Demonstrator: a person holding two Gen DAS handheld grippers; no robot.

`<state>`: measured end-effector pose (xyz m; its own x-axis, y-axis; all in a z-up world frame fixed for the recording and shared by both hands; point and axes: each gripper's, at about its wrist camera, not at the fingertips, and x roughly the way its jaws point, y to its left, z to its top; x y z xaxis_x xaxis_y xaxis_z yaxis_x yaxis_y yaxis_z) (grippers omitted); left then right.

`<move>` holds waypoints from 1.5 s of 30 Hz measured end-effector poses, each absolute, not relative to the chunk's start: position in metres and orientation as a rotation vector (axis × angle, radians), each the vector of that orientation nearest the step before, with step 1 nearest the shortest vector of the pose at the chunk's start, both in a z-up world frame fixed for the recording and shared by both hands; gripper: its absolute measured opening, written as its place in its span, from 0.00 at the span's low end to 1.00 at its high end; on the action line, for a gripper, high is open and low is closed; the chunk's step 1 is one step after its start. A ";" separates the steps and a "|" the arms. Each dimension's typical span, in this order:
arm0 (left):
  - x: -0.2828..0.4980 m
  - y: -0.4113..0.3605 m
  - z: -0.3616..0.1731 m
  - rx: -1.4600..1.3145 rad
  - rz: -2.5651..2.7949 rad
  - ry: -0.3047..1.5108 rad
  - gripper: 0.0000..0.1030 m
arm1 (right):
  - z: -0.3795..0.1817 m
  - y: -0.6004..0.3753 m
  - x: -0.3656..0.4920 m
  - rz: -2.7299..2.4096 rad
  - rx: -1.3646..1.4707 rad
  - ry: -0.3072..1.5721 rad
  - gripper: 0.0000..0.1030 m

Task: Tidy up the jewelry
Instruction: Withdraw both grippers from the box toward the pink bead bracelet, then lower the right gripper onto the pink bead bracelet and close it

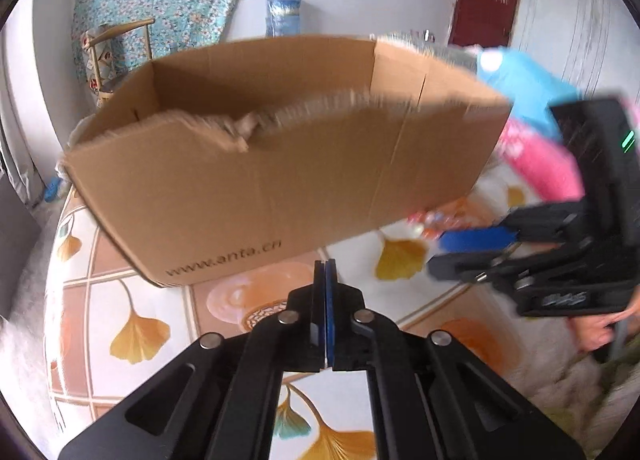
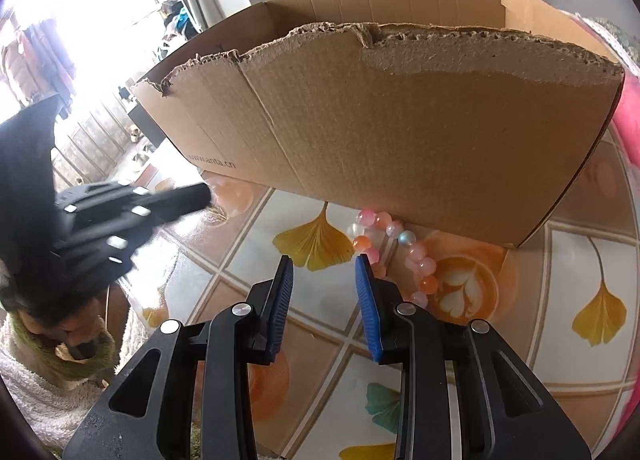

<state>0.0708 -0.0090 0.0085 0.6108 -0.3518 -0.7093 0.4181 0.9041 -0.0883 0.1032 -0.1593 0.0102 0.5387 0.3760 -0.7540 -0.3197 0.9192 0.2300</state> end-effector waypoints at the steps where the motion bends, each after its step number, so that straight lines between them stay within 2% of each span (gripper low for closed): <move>1: 0.068 -0.004 0.016 0.056 -0.454 0.783 0.00 | 0.011 -0.159 0.102 0.414 0.067 0.911 0.29; 7: 0.063 0.013 0.026 -0.065 -0.473 0.786 0.00 | 0.016 -0.160 0.094 0.429 0.072 0.906 0.29; 20: 0.056 -0.021 -0.005 0.162 -0.375 0.842 0.00 | 0.030 -0.169 0.083 0.346 -0.047 0.864 0.30; 33: 0.061 -0.025 -0.006 0.175 -0.353 0.842 0.00 | 0.016 -0.154 0.103 0.329 -0.132 0.905 0.29; 35: 0.061 -0.025 -0.007 0.172 -0.351 0.847 0.00 | 0.015 -0.153 0.102 0.321 -0.148 0.900 0.26; 37: 0.062 -0.026 -0.008 0.171 -0.343 0.855 0.00 | 0.015 -0.151 0.101 0.312 -0.170 0.896 0.15; 45: 0.070 -0.028 -0.009 0.159 -0.317 0.880 0.00 | 0.016 -0.149 0.096 0.298 -0.165 0.903 0.08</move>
